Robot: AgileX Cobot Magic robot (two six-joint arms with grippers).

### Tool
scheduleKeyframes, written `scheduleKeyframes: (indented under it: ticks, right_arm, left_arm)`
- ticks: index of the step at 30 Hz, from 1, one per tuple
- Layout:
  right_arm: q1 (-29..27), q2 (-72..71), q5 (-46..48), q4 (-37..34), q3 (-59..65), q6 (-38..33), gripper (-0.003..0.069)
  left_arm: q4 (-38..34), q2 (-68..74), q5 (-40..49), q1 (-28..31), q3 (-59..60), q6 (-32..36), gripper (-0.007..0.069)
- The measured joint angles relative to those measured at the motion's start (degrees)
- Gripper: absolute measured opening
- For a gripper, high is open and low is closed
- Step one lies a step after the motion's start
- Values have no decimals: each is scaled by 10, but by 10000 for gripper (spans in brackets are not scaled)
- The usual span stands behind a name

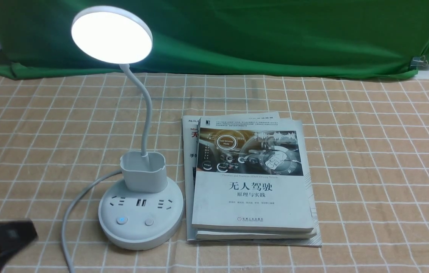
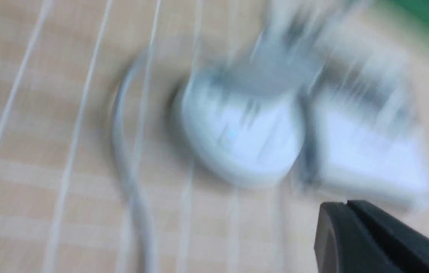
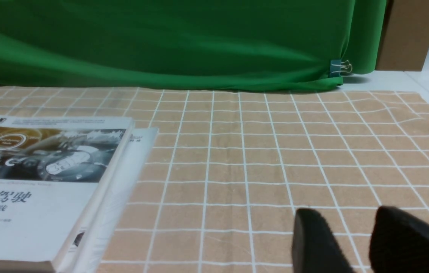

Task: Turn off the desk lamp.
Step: Use the left arm to press the button switch on the lamp holder

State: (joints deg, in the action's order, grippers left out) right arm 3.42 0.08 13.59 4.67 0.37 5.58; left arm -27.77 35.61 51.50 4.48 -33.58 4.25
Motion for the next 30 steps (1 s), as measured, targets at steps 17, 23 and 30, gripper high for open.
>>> scheduleKeyframes:
  ticks: [17,23,30]
  right_arm:
    - [0,0,0,0,0,0,242]
    - [0,0,0,0,0,0,242]
    - [0,0,0,0,0,0,242]
  left_arm:
    - [113,416,21,-248,-174,35,-8]
    - [162,499,20,-302,-230,6,-8]
    - [183,584,45,-304,-309,9,-8]
